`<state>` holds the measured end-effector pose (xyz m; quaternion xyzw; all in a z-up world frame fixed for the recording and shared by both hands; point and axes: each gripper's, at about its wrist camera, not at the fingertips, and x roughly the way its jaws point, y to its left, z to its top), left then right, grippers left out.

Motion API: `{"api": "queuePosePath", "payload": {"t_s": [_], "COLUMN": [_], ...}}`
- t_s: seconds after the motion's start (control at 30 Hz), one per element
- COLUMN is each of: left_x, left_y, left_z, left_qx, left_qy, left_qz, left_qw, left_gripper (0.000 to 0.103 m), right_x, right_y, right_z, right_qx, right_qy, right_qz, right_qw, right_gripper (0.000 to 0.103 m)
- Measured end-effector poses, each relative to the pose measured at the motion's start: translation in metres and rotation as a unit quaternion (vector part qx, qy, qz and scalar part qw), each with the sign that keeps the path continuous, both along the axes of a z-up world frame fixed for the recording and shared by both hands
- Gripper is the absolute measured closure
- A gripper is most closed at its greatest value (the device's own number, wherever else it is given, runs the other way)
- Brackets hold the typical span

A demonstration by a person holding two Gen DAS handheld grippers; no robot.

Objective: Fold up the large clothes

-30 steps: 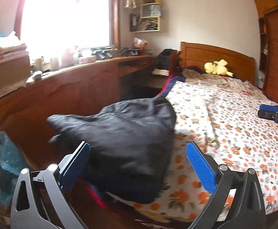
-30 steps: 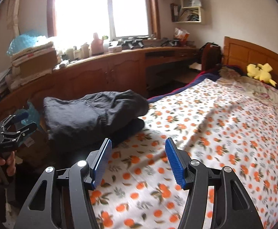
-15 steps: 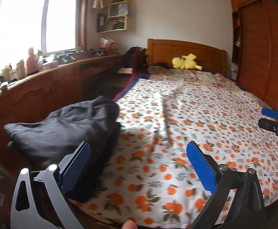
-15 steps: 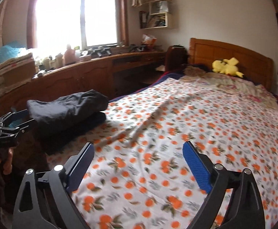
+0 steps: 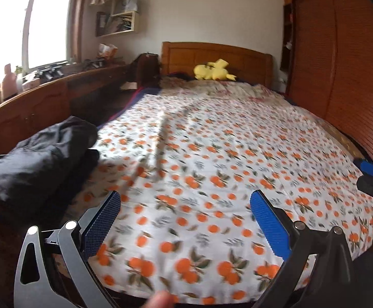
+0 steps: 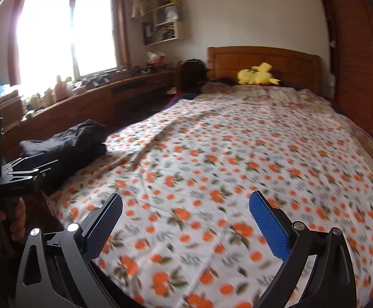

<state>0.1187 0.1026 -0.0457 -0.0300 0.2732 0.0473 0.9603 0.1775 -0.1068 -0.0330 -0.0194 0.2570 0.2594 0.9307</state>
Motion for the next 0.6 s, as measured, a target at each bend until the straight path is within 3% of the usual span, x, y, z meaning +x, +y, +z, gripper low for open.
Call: {"api": "queuePosePath", "payload": {"t_s": [0.27,0.6], "left_x": [-0.007,-0.037], "left_y": [-0.065,-0.113], "left_z": [-0.007,0.038], "left_qx": [-0.007,-0.003], "left_qy": [0.011,-0.041], "left_qz": [-0.052,-0.074], "left_qw": [0.9986,0.9964], "left_gripper": [0.002,0.002], "right_x": [-0.033,-0.07], "right_y": [-0.052,-0.082], "right_z": [-0.01,0.025], "right_qx": [0.026,0.04], "right_qy": [0.001,-0.047], "right_qz": [-0.057,-0.104], "right_qw": [0.998,0.993], "right_gripper": [0.007,0.007]}}
